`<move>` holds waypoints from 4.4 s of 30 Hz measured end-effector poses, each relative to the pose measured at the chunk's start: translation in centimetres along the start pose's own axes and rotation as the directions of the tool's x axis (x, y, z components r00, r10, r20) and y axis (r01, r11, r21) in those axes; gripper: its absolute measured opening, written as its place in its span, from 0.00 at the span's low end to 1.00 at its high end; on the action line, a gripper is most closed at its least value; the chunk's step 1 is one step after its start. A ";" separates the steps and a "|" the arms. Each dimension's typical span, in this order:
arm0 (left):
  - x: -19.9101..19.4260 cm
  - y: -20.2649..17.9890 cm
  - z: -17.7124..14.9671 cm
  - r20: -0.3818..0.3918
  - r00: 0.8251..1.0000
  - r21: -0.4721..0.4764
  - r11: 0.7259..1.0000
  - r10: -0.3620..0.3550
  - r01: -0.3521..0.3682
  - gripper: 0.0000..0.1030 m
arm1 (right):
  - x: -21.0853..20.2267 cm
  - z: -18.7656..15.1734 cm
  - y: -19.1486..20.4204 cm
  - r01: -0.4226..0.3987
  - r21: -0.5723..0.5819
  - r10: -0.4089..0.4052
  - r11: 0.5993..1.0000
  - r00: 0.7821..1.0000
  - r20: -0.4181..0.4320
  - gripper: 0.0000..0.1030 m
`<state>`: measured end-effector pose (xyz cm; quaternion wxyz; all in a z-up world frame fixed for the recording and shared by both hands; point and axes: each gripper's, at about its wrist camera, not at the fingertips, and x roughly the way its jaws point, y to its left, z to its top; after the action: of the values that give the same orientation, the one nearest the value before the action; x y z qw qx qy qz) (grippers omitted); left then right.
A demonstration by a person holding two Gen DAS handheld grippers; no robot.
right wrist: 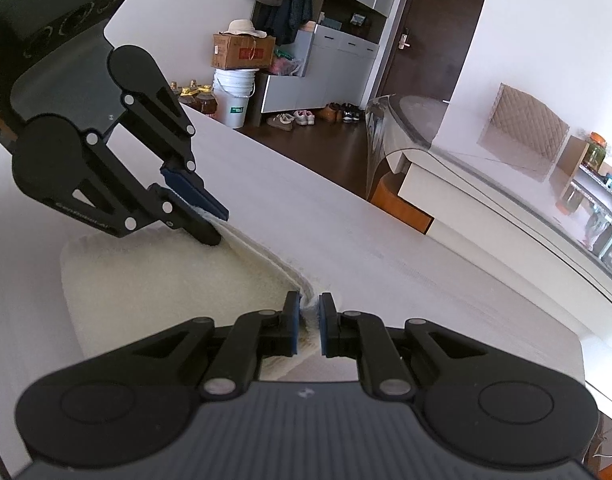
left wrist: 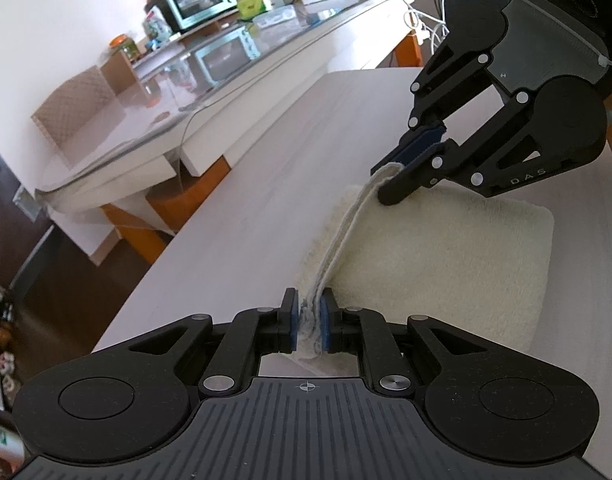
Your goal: Fold towel
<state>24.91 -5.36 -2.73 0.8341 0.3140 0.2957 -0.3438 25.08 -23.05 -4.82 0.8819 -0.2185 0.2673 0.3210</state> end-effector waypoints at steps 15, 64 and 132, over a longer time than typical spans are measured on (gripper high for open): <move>-1.2 -0.4 0.0 0.024 1.000 -0.008 1.000 0.010 -0.010 0.10 | -1.3 0.2 0.8 0.010 -0.022 -0.010 1.000 0.999 0.035 0.10; 0.2 4.6 -0.9 0.013 0.991 -0.246 0.961 0.135 -0.127 0.35 | 3.4 0.6 -3.4 0.046 0.193 -0.050 0.980 0.999 0.019 0.21; -7.4 -3.5 -6.5 -0.027 0.977 -0.536 0.822 0.212 -0.193 0.65 | -5.2 -3.6 7.2 0.030 0.378 -0.051 0.926 0.998 0.046 0.27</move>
<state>16.12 0.24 -2.68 0.9251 0.0924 0.3307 -0.1622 15.54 -22.36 -5.94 0.9208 -0.0418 0.2952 0.2515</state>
